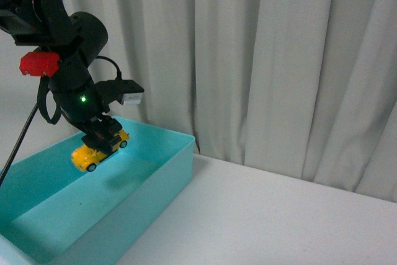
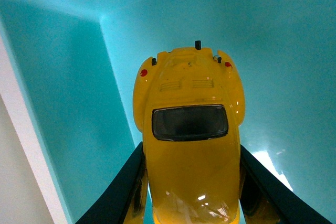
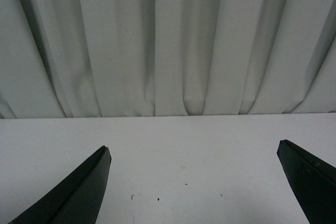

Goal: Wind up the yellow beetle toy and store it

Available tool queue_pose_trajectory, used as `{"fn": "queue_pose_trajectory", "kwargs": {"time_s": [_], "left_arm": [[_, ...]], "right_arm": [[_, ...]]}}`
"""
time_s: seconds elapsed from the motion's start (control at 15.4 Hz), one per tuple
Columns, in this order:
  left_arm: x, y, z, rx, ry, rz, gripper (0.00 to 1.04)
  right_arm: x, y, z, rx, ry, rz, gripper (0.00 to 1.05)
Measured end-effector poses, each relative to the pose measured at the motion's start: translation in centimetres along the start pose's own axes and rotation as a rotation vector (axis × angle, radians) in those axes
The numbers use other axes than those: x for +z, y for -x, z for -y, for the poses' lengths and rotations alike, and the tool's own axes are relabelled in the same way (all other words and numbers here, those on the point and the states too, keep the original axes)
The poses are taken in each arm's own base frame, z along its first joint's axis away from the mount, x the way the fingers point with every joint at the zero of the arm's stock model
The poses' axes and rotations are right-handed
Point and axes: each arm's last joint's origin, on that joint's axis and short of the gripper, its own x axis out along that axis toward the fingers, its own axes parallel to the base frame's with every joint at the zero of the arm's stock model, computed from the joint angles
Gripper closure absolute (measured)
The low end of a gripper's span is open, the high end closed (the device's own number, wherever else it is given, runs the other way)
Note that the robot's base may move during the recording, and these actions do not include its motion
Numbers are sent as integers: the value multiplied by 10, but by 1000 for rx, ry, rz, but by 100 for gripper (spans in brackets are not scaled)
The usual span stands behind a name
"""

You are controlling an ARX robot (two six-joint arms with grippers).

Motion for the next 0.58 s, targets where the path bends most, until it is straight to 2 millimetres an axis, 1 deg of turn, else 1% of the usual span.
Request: {"fn": "queue_pose_trajectory", "kwargs": {"time_s": [0.19, 0.32, 0.45, 0.58], "left_arm": [[-10, -22, -2, 2, 21, -29, 63], [-12, -43, 10, -42, 2, -46, 63], [-9, -55, 19, -51, -21, -62, 63], [-12, -64, 22, -51, -26, -91, 63]], "right_arm": [[0, 0, 0, 0, 0, 0, 7], [0, 0, 0, 0, 0, 0, 7], [0, 0, 0, 0, 0, 0, 7], [0, 0, 0, 0, 0, 0, 7]]}}
